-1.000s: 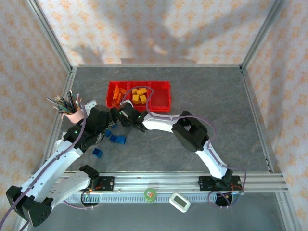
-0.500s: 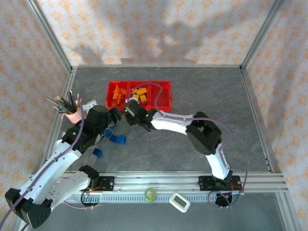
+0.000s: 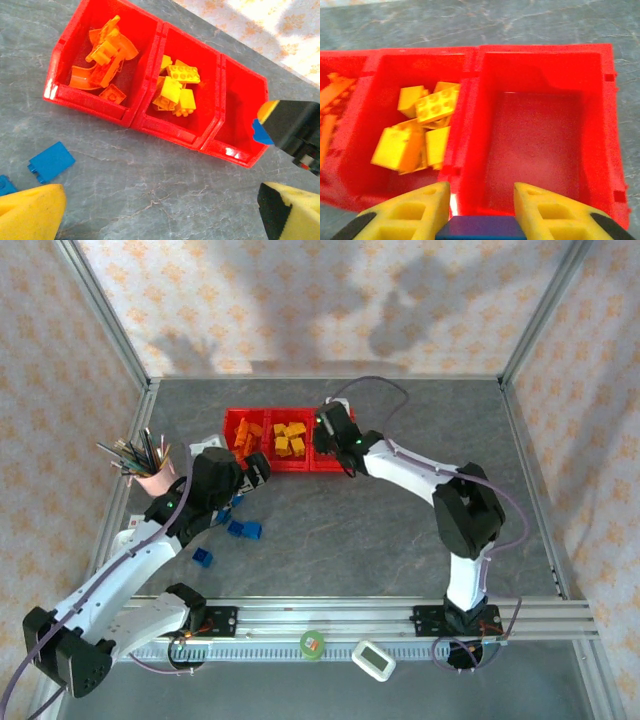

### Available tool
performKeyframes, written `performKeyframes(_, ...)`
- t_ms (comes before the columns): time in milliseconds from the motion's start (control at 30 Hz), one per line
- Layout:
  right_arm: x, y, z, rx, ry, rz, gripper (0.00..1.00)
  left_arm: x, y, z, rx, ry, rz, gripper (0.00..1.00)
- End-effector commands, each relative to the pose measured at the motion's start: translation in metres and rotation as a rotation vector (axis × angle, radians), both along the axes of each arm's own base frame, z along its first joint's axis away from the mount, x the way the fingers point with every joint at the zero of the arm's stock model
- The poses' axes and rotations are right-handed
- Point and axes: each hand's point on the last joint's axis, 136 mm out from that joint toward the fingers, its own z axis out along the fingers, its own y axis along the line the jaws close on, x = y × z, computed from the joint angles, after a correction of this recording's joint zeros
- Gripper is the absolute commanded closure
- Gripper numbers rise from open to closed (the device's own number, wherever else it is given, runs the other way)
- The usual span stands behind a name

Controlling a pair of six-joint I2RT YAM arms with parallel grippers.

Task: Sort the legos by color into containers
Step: Place the lego in the container, then pick up the lego from the middle-left of the table.

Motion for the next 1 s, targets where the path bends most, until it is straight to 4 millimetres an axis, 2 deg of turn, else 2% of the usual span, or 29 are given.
performKeyframes(0, 0.016, -0.005, -0.016, -0.070, 0.013, -0.036, 0.71, 0.011, -0.008, 0.012, -0.017, -0.062, -0.025, 0.00)
performKeyframes(167, 0.037, -0.015, -0.027, -0.104, 0.017, -0.067, 0.65, 0.014, -0.008, 0.009, -0.011, -0.064, -0.019, 0.00)
performKeyframes(233, 0.041, -0.017, -0.027, -0.110, 0.019, -0.067, 0.57, 0.014, -0.006, 0.009, 0.000, -0.063, -0.009, 0.00)
performKeyframes(367, 0.040, -0.012, -0.015, -0.100, 0.004, -0.030, 0.48, 0.013, -0.002, 0.011, 0.010, -0.069, 0.002, 0.00)
performKeyframes(500, 0.029, -0.006, 0.001, -0.075, 0.000, 0.002, 0.46, 0.009, 0.003, 0.014, 0.019, -0.072, 0.015, 0.00)
performKeyframes(633, -0.006, 0.017, 0.015, -0.025, -0.017, 0.092, 0.43, -0.003, 0.013, 0.017, 0.031, -0.066, 0.038, 0.00)
performKeyframes(833, -0.072, 0.062, 0.012, -0.034, -0.019, 0.284, 0.36, -0.028, 0.032, 0.016, 0.032, -0.047, 0.088, 0.00)
performKeyframes(967, -0.121, 0.095, 0.003, -0.029, -0.006, 0.433, 0.32, -0.046, 0.048, 0.015, 0.051, -0.020, 0.136, 0.00)
